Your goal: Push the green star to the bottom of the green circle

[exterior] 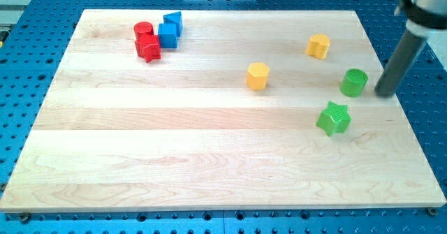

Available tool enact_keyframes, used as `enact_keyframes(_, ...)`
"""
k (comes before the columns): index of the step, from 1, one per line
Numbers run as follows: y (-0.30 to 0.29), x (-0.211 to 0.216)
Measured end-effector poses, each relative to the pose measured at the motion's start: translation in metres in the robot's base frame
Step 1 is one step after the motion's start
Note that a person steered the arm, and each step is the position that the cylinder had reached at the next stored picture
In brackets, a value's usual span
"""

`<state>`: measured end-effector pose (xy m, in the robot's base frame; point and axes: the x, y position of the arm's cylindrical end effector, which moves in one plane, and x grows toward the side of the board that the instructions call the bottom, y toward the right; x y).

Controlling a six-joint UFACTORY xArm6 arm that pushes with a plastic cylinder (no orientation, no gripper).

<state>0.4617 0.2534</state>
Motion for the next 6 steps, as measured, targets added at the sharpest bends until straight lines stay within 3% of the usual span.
enact_keyframes(1, -0.06, 0.037)
enact_keyframes(2, -0.028, 0.07)
enact_keyframes(3, -0.127, 0.06)
enact_keyframes(4, -0.154, 0.051)
enact_keyframes(6, -0.1, 0.021)
